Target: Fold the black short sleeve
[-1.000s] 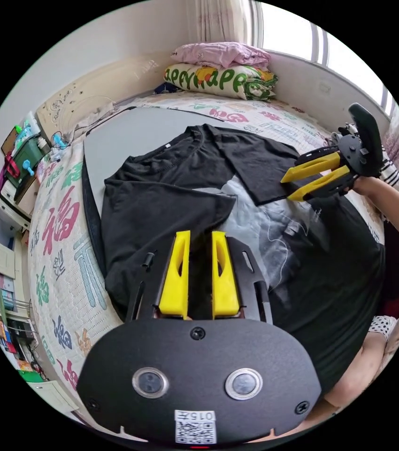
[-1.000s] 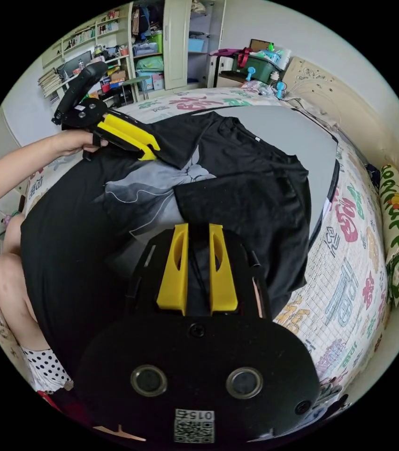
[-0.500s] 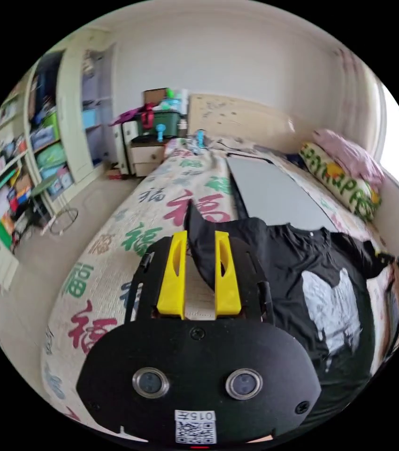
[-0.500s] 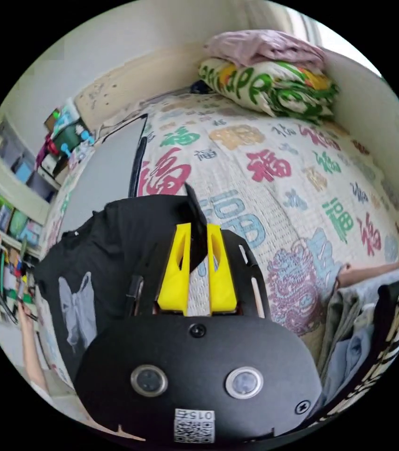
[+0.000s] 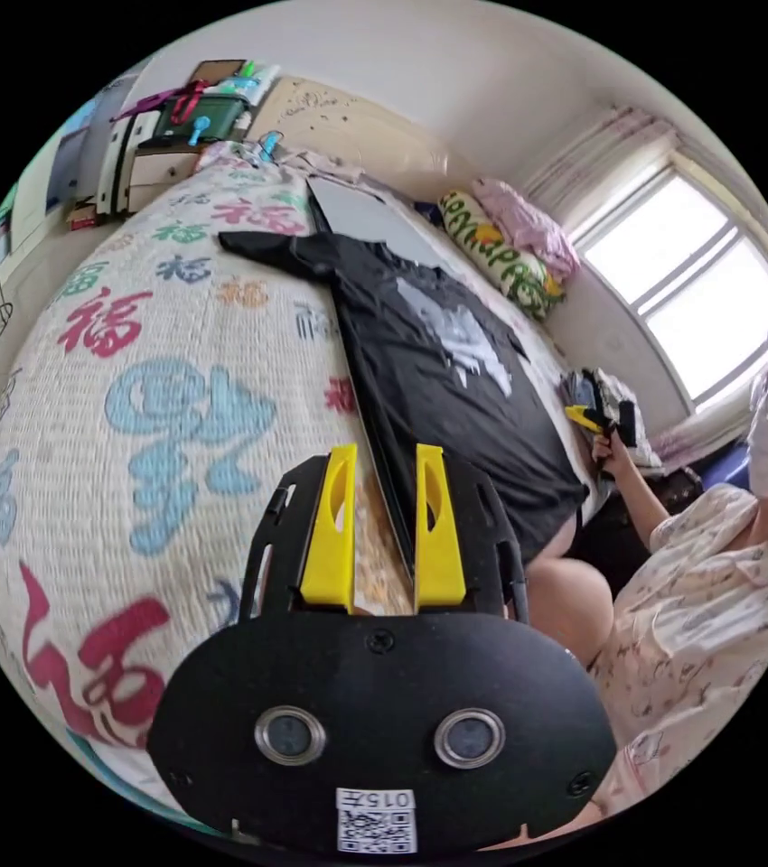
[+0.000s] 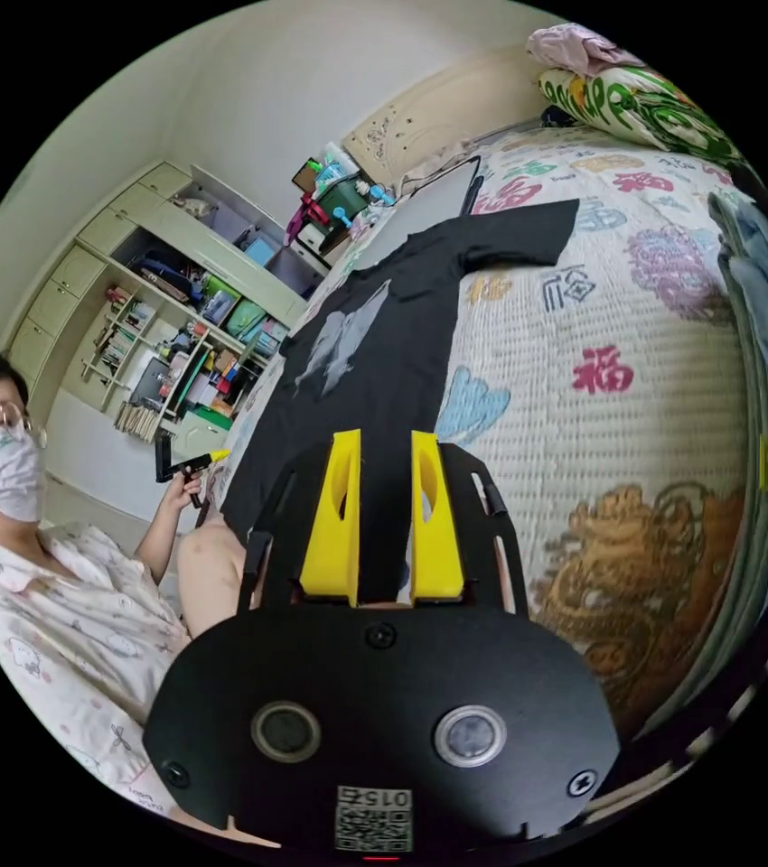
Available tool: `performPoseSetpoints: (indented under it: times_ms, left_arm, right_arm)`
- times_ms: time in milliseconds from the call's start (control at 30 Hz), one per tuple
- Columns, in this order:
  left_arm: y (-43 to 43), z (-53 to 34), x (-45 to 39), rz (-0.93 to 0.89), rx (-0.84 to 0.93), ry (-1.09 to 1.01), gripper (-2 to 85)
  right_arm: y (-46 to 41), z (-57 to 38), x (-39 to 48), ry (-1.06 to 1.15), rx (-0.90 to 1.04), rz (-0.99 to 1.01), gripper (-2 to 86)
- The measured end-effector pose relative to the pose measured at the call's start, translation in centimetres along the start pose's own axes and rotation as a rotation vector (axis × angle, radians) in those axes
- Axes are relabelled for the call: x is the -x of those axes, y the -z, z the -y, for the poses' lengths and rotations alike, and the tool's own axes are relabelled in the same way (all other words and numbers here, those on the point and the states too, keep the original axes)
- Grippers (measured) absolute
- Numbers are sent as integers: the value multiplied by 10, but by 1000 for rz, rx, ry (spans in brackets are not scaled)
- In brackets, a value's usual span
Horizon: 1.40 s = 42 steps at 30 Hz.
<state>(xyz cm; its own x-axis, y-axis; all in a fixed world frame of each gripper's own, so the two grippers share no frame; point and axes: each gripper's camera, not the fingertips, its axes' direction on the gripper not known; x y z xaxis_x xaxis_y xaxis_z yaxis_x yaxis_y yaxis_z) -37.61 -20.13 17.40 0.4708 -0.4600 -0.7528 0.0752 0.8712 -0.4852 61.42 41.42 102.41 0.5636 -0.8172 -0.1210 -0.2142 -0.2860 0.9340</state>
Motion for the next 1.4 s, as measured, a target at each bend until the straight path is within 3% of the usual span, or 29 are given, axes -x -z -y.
performPoseSetpoints:
  times_ms: [267,433,633,800,1000,1133,1200,1400]
  left_arm:
    - [-12,-63,-36,-17,150,-3,106]
    - [-13,-74,-52,2,127,-26,101]
    - [-20,-68,-53,27,185,16,71]
    - [-5,-73,-65,59,164,15,4]
    - [47,-90,-80,131,42,-1,-5]
    - [52,-99,-82,158,60,14,-5]
    - [36,-104,-87,359,148,4,-6]
    - [53,-119,-82,295,71,60,-7]
  right_arm:
    - [-9,-111,16,-62,82,-128,118]
    - [-17,-120,0,-107,67,-119,107]
    - [-56,-110,-12,-119,135,-273,59]
    - [-83,-121,-22,-101,143,-343,13]
    - [-104,-146,-39,-65,109,-372,-1]
    - [-139,-164,-52,-42,144,-427,-3]
    - [-164,-173,-59,-10,166,-499,-3]
    - [-231,-208,-56,146,173,-689,-1]
